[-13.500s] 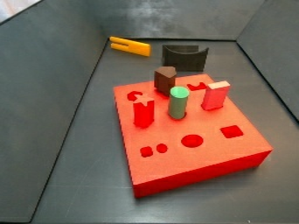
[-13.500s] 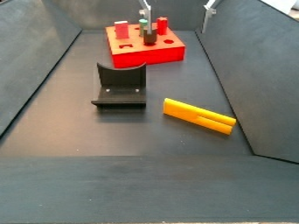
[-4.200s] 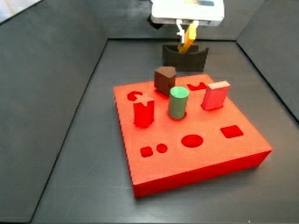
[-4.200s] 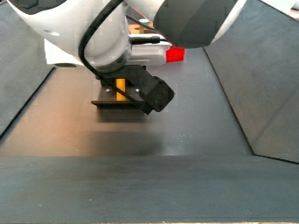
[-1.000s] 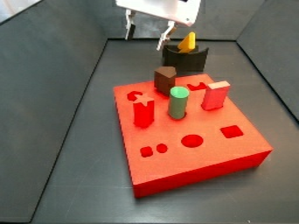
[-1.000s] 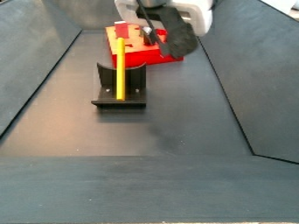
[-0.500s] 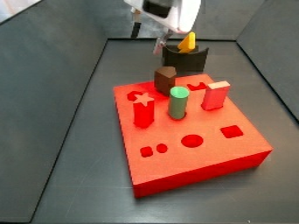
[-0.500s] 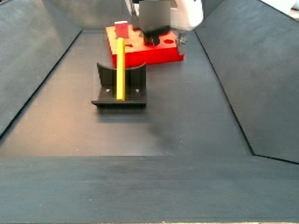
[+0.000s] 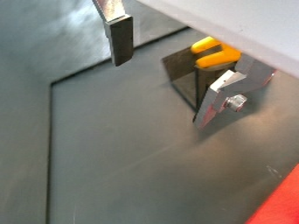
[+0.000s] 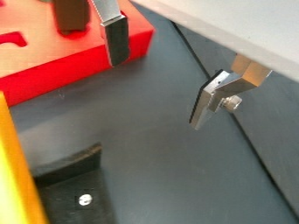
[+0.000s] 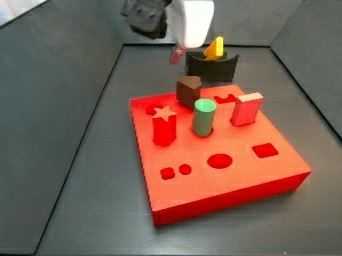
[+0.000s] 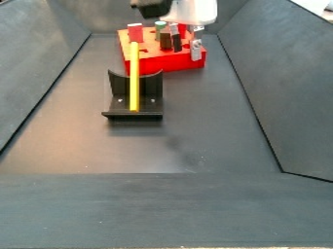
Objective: Pick up the square-circle object. Move up. Place the square-circle object on the fixture. Regrasp the square-circle object. Rotate the square-circle object. Move to above the board. Insert the square-circle object.
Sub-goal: Regrasp the square-circle object.
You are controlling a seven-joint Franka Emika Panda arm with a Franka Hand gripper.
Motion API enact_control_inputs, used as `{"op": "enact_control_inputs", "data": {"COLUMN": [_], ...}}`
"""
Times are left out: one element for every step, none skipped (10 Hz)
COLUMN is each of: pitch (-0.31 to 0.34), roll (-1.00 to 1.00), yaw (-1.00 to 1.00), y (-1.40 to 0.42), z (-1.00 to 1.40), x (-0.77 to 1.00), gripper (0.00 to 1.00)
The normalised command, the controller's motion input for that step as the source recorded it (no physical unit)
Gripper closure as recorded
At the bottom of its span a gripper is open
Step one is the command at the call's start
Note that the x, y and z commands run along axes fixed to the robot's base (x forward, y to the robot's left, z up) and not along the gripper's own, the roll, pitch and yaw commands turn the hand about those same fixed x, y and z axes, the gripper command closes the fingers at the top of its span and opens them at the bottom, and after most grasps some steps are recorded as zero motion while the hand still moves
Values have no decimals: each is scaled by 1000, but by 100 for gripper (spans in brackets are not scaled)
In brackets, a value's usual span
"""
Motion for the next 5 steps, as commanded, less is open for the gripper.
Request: {"op": "enact_control_inputs", "data": {"pitch": [-301,-254,-204,-105,39], "roll": [619,599,585,482,300], "yaw": [-1000,-1000,-1000,-841,-546], "y": [-8,-4,-6,-6,0], "z": [-1,2,-1,-6,-2], "x": [-48,-48,-49,-47,-40], "gripper": [0,0,0,0,0]}}
